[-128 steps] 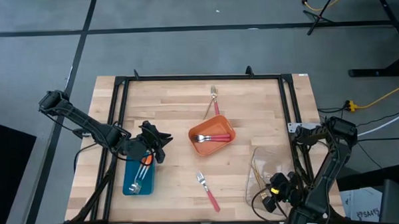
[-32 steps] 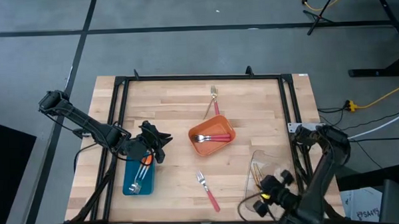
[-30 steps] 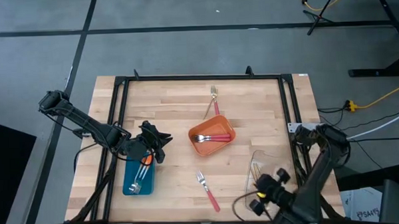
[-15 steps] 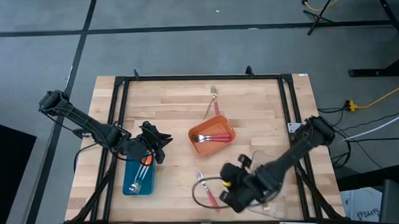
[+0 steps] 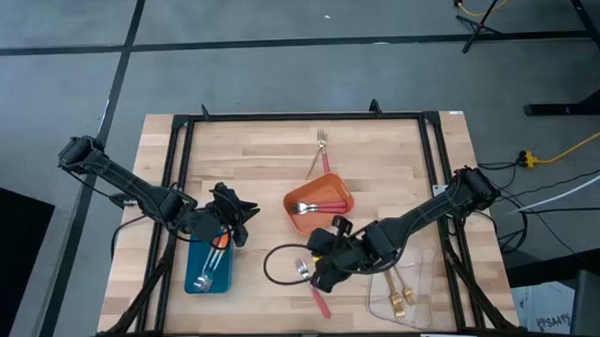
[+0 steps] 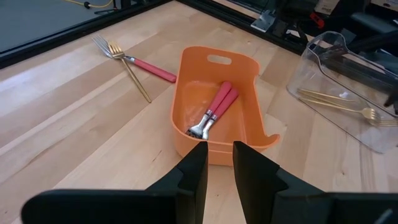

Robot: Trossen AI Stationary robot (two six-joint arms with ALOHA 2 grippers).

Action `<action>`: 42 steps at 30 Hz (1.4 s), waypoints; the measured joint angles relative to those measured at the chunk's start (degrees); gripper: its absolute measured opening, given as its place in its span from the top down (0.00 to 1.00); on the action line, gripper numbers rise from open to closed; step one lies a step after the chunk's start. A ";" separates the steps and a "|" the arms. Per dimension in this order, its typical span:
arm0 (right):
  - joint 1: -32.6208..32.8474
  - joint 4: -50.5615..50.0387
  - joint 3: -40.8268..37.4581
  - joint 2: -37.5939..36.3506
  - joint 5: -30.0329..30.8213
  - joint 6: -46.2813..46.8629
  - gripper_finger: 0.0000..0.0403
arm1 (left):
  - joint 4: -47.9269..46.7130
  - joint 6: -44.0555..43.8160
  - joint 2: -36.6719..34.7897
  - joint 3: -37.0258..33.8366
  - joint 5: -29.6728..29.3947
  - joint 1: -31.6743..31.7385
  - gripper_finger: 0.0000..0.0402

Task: Sort silverware by color (type)
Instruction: Put the pink fork into the orange bin

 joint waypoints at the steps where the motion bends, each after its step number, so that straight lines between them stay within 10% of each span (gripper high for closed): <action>1: -0.30 0.74 0.00 0.00 -0.51 -0.41 0.84 | 0.00 0.00 0.00 0.00 0.02 0.00 0.83; 42: -0.17 9.49 -0.02 17.23 -15.47 12.99 0.84 | -0.40 0.42 0.00 0.02 7.58 -0.07 0.83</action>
